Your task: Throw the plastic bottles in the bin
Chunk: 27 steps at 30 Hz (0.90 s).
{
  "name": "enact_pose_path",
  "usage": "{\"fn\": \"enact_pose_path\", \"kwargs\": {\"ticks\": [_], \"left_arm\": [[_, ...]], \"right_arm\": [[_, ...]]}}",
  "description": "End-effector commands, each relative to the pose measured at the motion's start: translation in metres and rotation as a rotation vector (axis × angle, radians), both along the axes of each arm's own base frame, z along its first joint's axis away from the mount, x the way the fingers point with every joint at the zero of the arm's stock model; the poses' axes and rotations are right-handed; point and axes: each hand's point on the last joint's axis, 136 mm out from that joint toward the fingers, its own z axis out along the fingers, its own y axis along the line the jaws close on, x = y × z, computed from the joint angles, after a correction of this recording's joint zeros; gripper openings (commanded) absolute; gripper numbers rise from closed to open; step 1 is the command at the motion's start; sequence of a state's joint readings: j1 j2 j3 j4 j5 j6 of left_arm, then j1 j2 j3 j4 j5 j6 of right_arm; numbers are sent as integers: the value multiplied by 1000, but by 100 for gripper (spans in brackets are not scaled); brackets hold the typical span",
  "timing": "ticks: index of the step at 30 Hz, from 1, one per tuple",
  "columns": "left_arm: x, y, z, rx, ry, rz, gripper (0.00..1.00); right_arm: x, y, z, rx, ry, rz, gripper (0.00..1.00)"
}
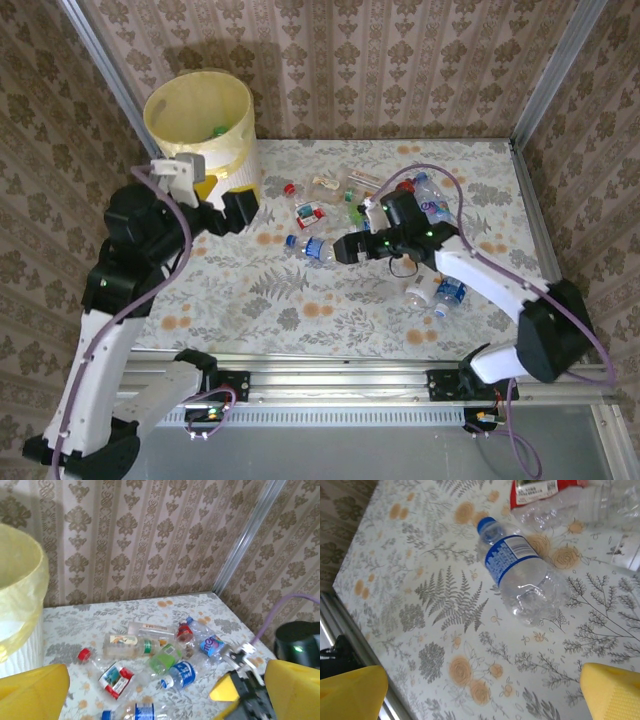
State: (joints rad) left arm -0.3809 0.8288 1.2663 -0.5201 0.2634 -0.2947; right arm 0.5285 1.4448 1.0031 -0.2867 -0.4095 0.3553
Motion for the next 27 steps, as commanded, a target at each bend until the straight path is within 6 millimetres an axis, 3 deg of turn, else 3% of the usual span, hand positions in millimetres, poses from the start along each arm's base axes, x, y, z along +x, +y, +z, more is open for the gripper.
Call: {"fn": "enact_pose_path", "kwargs": {"ticks": [1, 9, 14, 19, 27], "left_arm": [[-15, 15, -15, 18, 20, 50, 100], [-36, 18, -38, -39, 78, 35, 100], [-48, 16, -34, -42, 67, -2, 100], [-53, 18, -33, -52, 66, -1, 100], [-47, 17, -45, -44, 99, 9, 100]], "right_arm": [[17, 17, -9, 49, 60, -34, 100], [52, 32, -57, 32, 151, -120, 100], [68, 38, -80, 30, 190, -163, 98], [74, 45, -93, 51, 222, -181, 96], [65, 48, -106, 42, 249, -169, 88]]}}
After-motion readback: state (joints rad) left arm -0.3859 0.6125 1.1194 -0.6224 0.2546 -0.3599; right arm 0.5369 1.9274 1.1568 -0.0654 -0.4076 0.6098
